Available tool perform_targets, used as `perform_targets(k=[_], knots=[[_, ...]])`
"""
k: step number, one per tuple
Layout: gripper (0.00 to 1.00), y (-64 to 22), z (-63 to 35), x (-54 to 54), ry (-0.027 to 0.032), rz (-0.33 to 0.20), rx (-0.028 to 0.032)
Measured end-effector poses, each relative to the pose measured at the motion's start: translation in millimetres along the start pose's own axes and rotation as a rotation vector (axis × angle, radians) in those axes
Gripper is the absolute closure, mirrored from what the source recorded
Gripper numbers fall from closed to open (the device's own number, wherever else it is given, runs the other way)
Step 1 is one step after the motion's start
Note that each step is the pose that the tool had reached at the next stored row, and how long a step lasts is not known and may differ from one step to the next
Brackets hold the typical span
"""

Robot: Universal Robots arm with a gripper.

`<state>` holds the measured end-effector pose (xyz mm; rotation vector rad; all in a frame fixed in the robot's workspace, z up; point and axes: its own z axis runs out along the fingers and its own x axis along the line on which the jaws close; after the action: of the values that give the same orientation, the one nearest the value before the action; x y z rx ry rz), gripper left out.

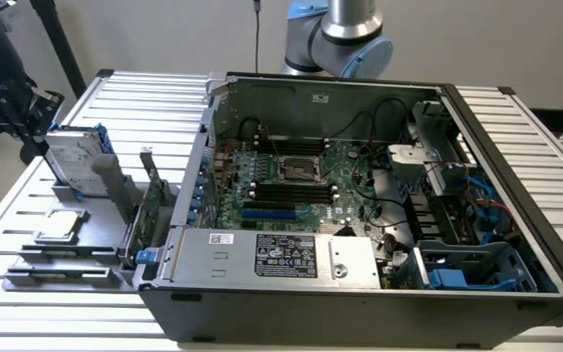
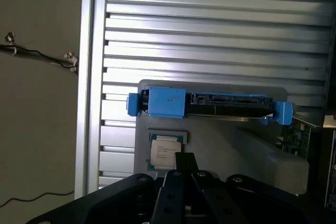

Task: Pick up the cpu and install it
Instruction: 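Pick up the cpu and move it towards the insertion slot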

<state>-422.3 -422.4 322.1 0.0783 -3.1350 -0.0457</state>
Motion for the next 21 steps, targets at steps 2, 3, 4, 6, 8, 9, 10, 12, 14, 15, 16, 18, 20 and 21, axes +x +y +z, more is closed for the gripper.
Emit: perform_targets(k=[2, 3, 4, 6, 8, 9, 10, 12, 14, 15, 16, 18, 20, 21], knots=[[0.89, 0.0, 0.0, 0.0, 0.0000, 0.000, 0.0000], [0.89, 0.0, 0.0, 0.0, 0.0000, 0.000, 0.0000], [0.89, 0.0, 0.0, 0.0, 0.0000, 0.000, 0.0000], [0.89, 0.1, 0.2, 1.0, -0.0002, 0.000, -0.0001], [0.89, -0.5, 0.1, 1.3, 0.0000, 0.000, -0.0001], [0.89, -1.3, 0.0, 1.3, 0.0001, 0.000, 0.0000], [0.89, -1.6, 0.1, 1.6, 0.0000, 0.000, 0.0000], [0.89, -3.4, 0.2, 2.9, 0.0000, 0.000, -0.0001], [0.89, -8.2, 0.1, 3.1, 0.0003, 0.000, -0.0001], [0.89, -9.9, 0.1, 3.2, 0.0003, 0.000, -0.0001], [0.89, -11.7, 0.1, 3.3, 0.0004, 0.000, 0.0000], [0.88, -13.7, 0.1, 3.5, 0.0005, 0.000, 0.0000], [0.82, -14.6, 0.4, 3.5, 0.0002, 0.000, -0.0001], [0.76, -14.8, 0.5, 3.5, 0.0003, 0.000, -0.0001]])
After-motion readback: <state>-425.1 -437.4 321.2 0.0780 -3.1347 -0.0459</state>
